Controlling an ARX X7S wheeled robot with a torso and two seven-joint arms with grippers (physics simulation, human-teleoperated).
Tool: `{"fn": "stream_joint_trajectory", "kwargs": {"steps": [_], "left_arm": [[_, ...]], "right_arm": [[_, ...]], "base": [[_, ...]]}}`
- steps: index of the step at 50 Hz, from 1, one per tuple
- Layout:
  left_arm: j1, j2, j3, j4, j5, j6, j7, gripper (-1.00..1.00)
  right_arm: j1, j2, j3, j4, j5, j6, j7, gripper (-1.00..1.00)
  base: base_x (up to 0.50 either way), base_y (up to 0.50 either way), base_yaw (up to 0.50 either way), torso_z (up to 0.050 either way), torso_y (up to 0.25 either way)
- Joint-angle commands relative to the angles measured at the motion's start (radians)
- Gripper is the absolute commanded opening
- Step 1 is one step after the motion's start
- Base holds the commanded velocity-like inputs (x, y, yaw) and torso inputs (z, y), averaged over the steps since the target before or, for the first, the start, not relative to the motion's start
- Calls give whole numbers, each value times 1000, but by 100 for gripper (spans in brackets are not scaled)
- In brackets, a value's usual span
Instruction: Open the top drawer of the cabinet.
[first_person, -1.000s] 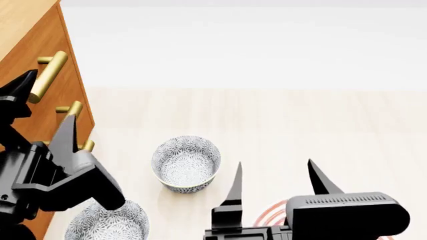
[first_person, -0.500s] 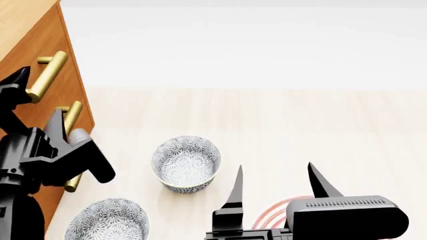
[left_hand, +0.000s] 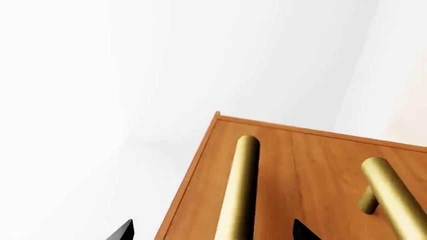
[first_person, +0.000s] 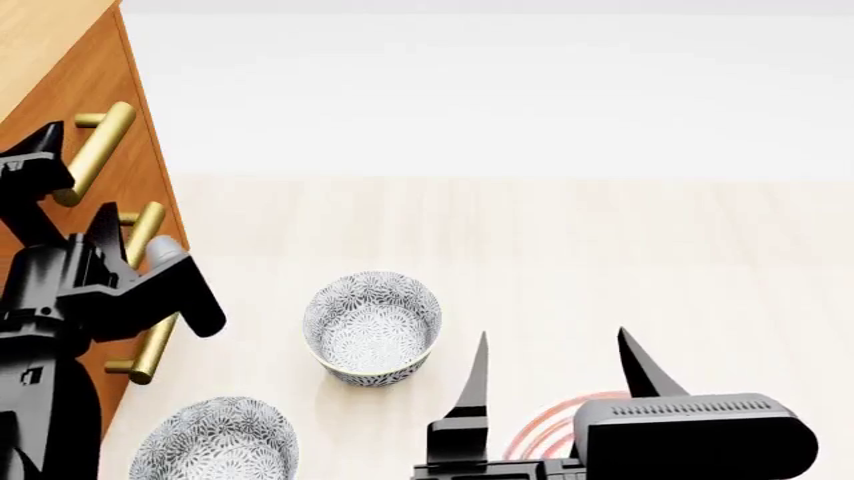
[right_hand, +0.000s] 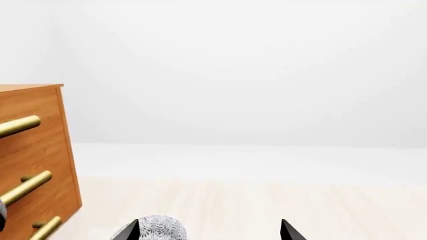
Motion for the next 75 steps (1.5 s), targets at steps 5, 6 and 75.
{"fn": "stream_joint_trajectory", "kwargs": {"steps": [5,6,75], "left_arm": [[-41,-7,20,-119,9,-5,-76,100],[-42,-9,20,-123,11,-7,-80,100],[41,100,183,213,90,-136,112,-100]], "right_arm": [[2,4,0,-2,7,-1,7,100],[3,5,1,-3,9,1,8,100],[-25,27,-9,-9,26,-36,25,100]], "base": [[0,0,0,0,0],[0,0,0,0,0],[1,0,1,0,1]]}}
